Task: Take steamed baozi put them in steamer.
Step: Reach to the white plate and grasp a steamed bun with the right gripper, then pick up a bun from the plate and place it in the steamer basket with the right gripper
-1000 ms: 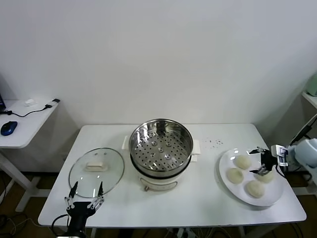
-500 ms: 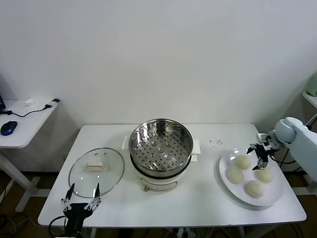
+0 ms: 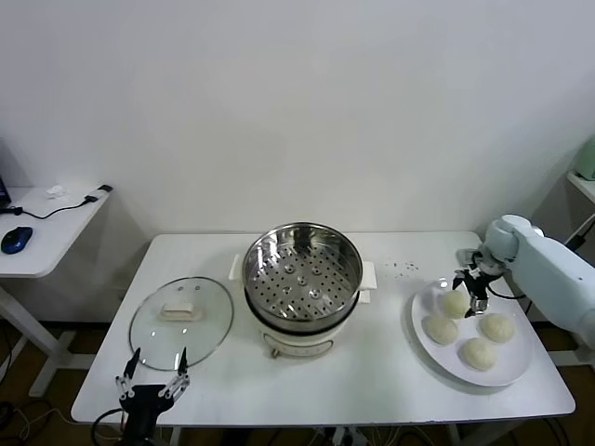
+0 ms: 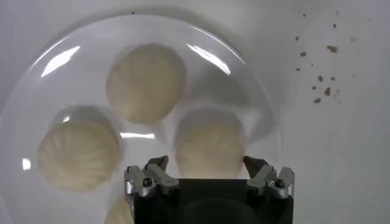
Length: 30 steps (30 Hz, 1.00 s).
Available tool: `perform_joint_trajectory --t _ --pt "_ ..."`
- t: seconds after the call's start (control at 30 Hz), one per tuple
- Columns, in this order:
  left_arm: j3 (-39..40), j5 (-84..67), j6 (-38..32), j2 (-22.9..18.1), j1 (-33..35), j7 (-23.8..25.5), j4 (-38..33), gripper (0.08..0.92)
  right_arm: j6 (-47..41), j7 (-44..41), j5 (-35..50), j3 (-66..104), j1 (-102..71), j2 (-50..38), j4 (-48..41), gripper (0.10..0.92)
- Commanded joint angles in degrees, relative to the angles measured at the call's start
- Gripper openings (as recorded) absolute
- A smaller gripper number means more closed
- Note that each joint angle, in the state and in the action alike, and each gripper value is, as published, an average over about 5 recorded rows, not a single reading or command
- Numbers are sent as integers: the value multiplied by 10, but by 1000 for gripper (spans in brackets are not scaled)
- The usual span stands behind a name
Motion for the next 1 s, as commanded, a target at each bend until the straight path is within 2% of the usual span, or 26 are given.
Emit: perform_joint_trajectory --t 0.03,0.13,0.4,1.0 --pt "0 1 0 0 0 0 2 823 8 0 -27 6 7 24 -39 823" --pt "-1 1 0 1 -1 0 4 823 8 -1 -26 7 6 27 -41 818" --pt "-2 1 -2 1 1 0 5 823 7 -8 -23 6 3 31 -40 693" --pt "-1 2 -5 2 12 -1 2 823 40 -27 1 -5 17 3 13 612"
